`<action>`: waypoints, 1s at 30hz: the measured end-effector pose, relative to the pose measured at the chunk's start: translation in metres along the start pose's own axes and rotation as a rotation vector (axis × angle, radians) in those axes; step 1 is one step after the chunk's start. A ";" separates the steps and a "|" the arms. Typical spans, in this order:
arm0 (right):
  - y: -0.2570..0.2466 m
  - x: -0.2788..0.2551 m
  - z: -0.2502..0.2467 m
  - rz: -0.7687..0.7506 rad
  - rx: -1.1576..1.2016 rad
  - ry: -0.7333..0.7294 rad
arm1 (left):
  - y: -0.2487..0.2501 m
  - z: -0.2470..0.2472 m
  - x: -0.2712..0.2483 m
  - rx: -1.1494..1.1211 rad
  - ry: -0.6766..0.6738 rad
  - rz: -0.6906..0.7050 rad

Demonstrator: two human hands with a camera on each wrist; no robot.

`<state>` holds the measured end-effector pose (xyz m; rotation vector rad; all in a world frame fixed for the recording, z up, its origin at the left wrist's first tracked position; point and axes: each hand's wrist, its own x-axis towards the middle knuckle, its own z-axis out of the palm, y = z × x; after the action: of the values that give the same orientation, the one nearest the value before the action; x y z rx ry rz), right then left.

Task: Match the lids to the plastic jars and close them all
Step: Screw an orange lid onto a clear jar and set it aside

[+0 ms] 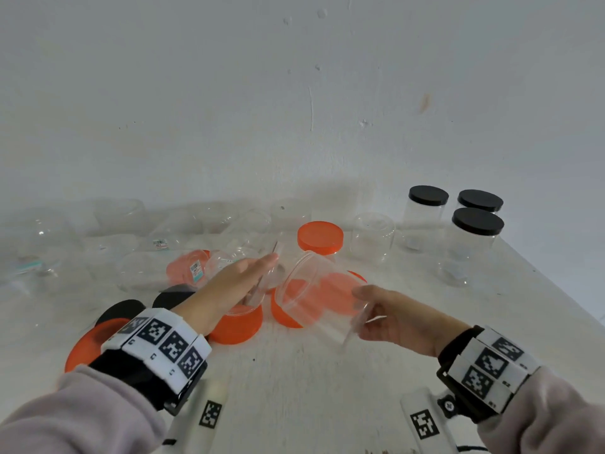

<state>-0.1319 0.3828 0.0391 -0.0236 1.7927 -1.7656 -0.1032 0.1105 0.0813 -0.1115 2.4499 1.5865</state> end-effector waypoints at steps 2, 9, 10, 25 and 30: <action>0.003 0.003 0.008 0.018 0.005 -0.015 | -0.002 -0.003 -0.003 0.023 0.010 -0.005; 0.007 0.012 0.026 0.061 -0.039 -0.133 | -0.004 -0.008 -0.013 0.094 0.033 -0.019; 0.008 0.013 0.029 0.057 -0.101 -0.153 | -0.004 -0.008 -0.014 0.112 0.036 -0.015; 0.015 0.035 0.053 -0.072 -0.738 -0.160 | -0.008 -0.013 -0.014 0.162 0.092 0.005; 0.017 0.040 0.045 -0.040 -0.854 -0.175 | -0.009 -0.008 -0.018 0.209 0.045 0.101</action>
<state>-0.1384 0.3267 0.0113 -0.5385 2.2717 -0.8675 -0.0857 0.0983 0.0806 0.0114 2.6778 1.3671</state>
